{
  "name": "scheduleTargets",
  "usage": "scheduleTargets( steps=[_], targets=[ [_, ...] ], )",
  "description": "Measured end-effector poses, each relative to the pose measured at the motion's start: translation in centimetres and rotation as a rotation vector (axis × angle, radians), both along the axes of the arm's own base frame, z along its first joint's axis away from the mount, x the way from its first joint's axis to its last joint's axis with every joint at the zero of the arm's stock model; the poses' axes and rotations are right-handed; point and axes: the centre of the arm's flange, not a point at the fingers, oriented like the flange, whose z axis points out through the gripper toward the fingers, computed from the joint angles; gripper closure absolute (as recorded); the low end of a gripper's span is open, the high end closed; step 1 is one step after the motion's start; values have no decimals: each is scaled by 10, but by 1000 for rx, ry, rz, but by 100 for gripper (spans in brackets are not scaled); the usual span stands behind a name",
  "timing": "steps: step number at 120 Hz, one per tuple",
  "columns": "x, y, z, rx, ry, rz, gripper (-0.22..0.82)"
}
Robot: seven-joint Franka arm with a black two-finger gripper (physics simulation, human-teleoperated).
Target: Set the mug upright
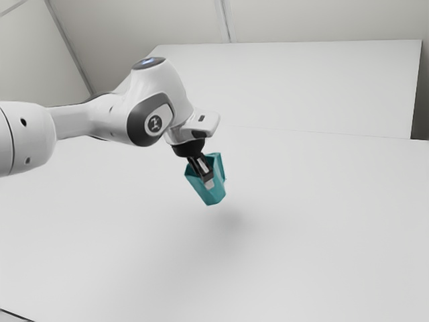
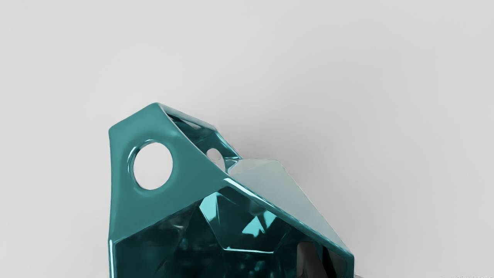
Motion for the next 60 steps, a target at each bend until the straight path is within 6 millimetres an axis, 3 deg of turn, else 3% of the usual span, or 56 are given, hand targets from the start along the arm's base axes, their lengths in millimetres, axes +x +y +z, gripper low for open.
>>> scheduleTargets(
  steps=[18, 41, 60],
  targets=[
    [-10, 26, -6, 64, 4, 55, 79],
    [-36, 11, -15, 151, 0, 28, 78],
    [-49, 27, -21, 203, -5, 76, 78]
  ],
)
